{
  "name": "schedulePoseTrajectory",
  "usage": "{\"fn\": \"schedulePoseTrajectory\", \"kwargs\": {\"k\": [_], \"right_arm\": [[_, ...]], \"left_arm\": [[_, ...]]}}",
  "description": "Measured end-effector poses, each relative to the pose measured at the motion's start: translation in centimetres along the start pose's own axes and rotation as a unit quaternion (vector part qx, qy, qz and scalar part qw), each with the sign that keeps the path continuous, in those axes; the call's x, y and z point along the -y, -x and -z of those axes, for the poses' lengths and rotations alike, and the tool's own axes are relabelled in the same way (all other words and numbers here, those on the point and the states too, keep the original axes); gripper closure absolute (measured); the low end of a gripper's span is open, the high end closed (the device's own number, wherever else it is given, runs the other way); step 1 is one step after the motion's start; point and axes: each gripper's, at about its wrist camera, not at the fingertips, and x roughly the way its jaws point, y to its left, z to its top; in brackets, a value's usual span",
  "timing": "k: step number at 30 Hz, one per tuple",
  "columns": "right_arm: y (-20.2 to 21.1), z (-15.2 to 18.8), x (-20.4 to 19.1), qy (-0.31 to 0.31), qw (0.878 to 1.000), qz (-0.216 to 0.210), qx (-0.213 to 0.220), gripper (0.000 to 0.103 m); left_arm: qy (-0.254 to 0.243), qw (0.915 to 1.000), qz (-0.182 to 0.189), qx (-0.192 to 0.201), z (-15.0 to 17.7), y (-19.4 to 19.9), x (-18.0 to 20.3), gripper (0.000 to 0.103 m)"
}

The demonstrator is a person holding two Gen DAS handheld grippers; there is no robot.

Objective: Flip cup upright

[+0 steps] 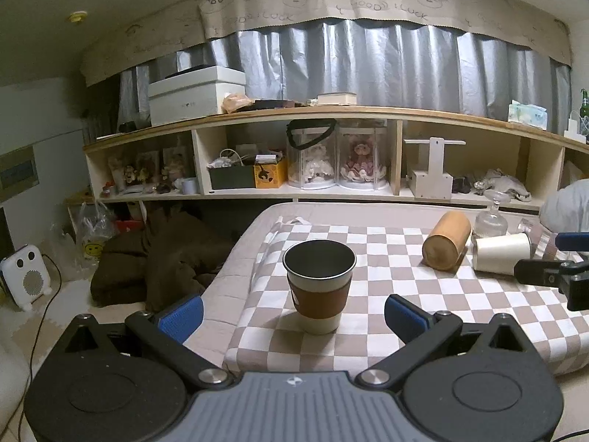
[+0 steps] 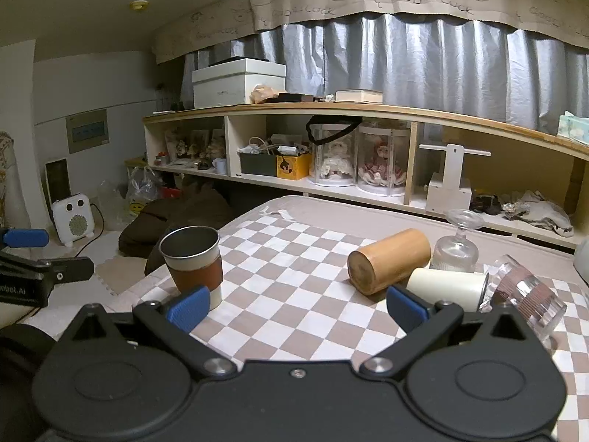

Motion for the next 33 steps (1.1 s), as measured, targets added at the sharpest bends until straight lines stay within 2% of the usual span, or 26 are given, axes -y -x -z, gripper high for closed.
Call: {"fn": "schedulePoseTrajectory", "kwargs": {"k": [33], "right_arm": [[-0.06, 0.18, 0.2, -0.002, 1.0, 0.001, -0.003, 0.0]], "left_arm": [[0.014, 0.9998, 0.004, -0.016, 0.56, -0.8, -0.35, 0.0]]}}
